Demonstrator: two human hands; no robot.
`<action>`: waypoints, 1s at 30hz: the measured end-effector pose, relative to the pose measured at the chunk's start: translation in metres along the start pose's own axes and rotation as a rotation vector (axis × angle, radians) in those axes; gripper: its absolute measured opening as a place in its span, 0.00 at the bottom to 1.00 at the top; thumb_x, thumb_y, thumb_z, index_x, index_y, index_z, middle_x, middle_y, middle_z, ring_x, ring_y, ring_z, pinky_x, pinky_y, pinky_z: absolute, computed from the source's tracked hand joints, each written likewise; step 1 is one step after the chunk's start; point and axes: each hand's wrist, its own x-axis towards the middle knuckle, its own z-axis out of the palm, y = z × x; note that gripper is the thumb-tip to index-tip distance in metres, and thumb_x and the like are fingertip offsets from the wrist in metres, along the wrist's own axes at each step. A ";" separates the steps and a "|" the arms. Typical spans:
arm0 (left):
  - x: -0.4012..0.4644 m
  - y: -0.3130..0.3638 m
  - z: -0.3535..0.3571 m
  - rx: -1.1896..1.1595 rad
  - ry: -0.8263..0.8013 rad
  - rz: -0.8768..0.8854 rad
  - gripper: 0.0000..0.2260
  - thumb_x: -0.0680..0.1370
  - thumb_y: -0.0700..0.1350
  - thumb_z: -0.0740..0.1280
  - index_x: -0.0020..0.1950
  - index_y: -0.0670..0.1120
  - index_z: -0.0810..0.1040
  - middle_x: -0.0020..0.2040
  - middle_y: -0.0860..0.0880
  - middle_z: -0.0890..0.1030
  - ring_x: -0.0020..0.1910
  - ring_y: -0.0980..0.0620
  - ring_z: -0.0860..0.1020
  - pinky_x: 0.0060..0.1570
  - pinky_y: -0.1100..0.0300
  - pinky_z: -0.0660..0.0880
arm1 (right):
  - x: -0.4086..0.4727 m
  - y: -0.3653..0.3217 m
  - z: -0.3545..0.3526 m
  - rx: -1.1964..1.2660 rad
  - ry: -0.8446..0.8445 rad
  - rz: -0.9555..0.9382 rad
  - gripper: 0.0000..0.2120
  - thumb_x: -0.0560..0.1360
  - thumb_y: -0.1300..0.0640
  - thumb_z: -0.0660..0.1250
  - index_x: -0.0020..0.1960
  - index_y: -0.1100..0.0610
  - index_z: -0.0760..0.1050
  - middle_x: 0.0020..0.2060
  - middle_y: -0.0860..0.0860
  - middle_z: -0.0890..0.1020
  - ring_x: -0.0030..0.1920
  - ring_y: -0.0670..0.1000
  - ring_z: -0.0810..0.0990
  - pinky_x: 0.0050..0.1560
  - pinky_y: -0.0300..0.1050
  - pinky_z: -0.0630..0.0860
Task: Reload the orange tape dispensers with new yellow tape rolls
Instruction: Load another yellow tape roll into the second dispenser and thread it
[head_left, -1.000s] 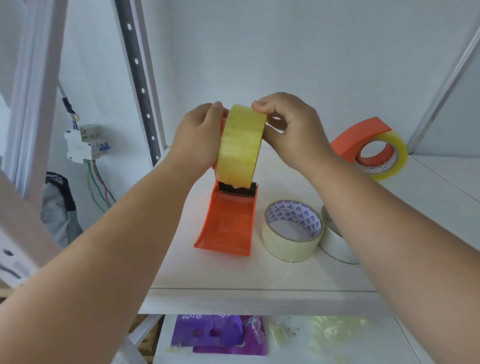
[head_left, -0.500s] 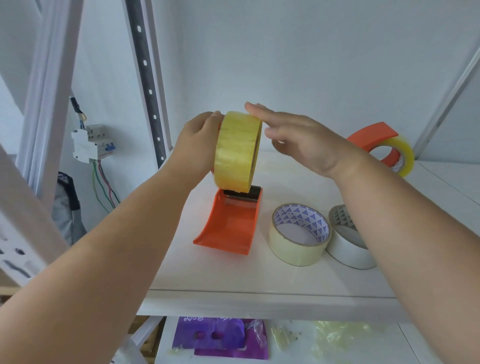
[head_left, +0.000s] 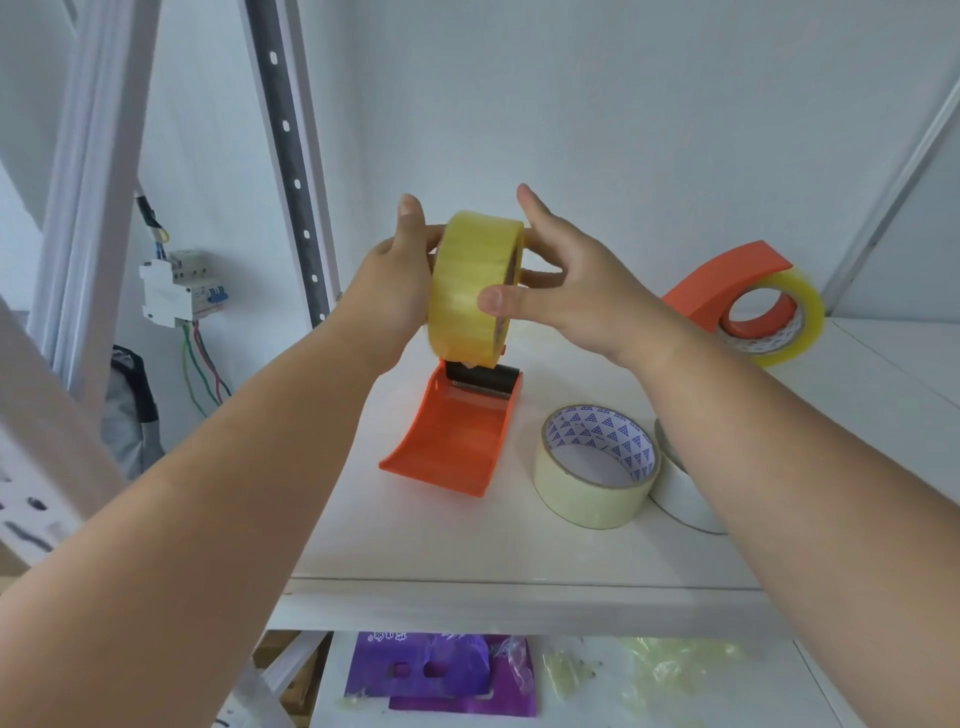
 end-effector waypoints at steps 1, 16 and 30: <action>0.000 0.001 0.000 -0.035 -0.018 -0.024 0.23 0.82 0.60 0.44 0.44 0.56 0.78 0.47 0.51 0.82 0.50 0.50 0.81 0.58 0.51 0.75 | -0.001 -0.001 0.001 -0.017 0.013 0.013 0.55 0.61 0.42 0.76 0.77 0.47 0.47 0.75 0.46 0.63 0.74 0.44 0.61 0.72 0.49 0.65; -0.008 0.002 -0.015 0.043 0.054 -0.086 0.17 0.66 0.56 0.57 0.48 0.50 0.77 0.53 0.39 0.81 0.54 0.37 0.79 0.61 0.42 0.72 | -0.007 -0.007 -0.003 -0.169 0.064 0.010 0.27 0.71 0.46 0.72 0.68 0.47 0.70 0.60 0.41 0.77 0.56 0.44 0.77 0.57 0.39 0.72; -0.002 -0.047 -0.028 0.184 0.081 0.022 0.17 0.79 0.41 0.51 0.51 0.50 0.79 0.45 0.53 0.79 0.45 0.54 0.77 0.44 0.60 0.75 | 0.001 0.005 0.011 -0.162 -0.109 0.072 0.12 0.75 0.55 0.68 0.57 0.44 0.74 0.61 0.47 0.77 0.56 0.47 0.80 0.58 0.50 0.78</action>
